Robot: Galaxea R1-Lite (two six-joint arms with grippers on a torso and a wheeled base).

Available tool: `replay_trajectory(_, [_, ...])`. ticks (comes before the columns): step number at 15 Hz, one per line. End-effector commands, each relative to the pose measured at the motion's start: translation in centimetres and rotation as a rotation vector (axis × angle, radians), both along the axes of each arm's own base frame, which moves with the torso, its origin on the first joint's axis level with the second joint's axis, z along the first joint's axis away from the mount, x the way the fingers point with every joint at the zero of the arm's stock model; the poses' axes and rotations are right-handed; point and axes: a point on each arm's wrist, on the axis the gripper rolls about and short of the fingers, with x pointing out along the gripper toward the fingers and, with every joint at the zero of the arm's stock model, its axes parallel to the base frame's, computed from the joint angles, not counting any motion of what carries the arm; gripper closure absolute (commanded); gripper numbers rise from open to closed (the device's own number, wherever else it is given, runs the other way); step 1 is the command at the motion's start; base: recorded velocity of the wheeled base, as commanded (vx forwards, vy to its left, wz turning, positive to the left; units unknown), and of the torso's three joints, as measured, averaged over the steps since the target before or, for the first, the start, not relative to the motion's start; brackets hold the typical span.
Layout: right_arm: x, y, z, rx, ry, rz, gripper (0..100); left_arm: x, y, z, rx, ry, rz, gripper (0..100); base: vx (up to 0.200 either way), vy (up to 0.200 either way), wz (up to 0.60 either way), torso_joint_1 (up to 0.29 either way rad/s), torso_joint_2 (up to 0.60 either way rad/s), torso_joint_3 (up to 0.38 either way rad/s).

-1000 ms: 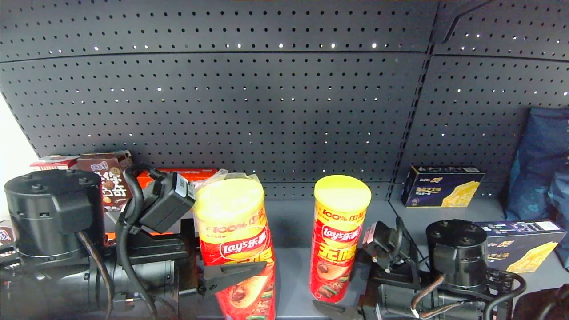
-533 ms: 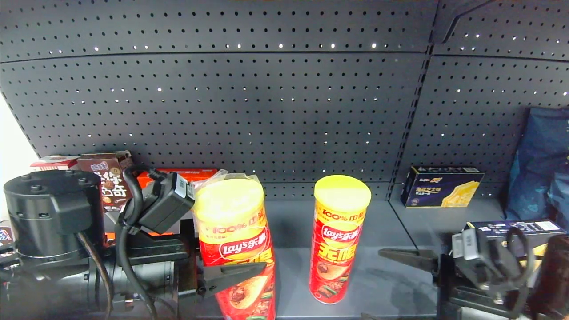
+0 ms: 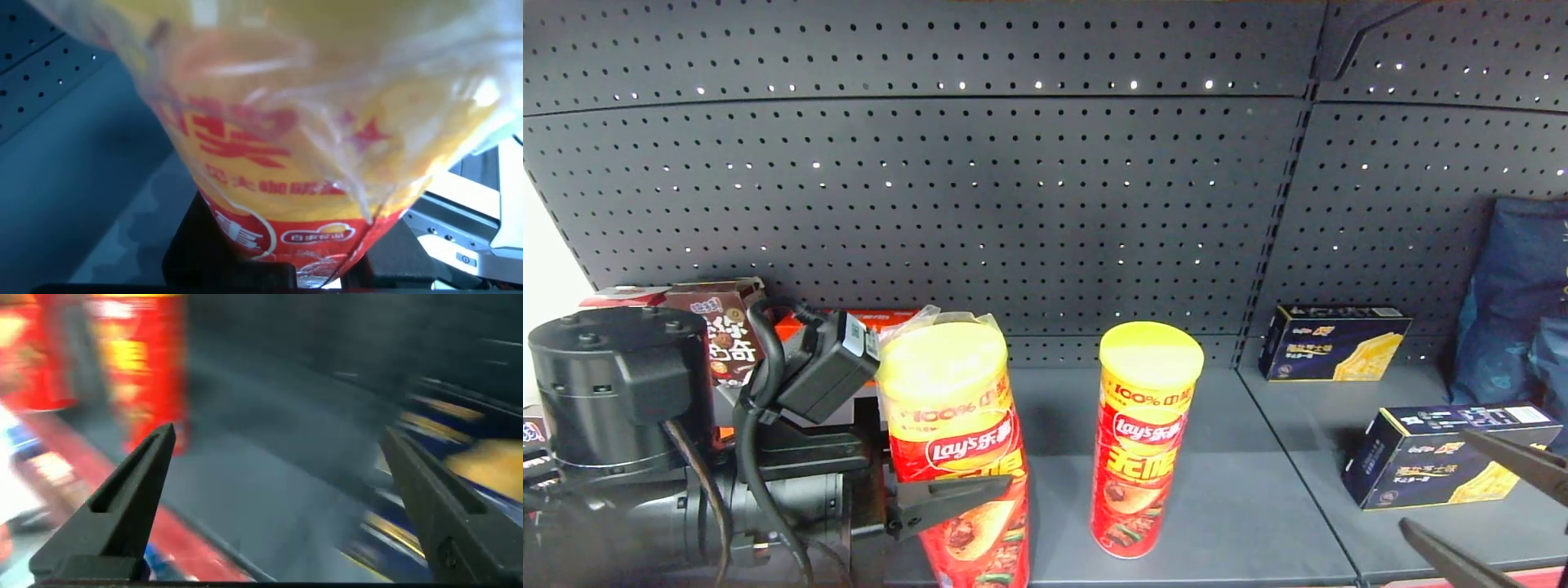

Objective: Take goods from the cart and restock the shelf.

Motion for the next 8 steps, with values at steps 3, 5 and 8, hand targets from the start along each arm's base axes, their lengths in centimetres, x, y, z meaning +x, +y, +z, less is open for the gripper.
replay_trajectory(3, [-4.3,-3.3,-0.8,0.127,-0.039,-0.43,0,0.1,-0.1,0.2,-0.005,-0.008,0.0,100,0.0,0.0,0.0,0.0,0.0,0.0])
replay_trajectory(5, [-7.4,-3.2,-2.9,0.158,-0.035,-0.54,0,0.2,-0.2,0.6,-0.011,-0.019,-0.005,100,0.0,0.0,0.0,0.0,0.0,0.0])
replay_trajectory(8, [-9.5,-3.2,-5.9,0.125,0.007,-0.799,0,0.3,-0.4,0.5,-0.01,-0.019,-0.011,100,0.0,0.0,0.0,0.0,0.0,0.0])
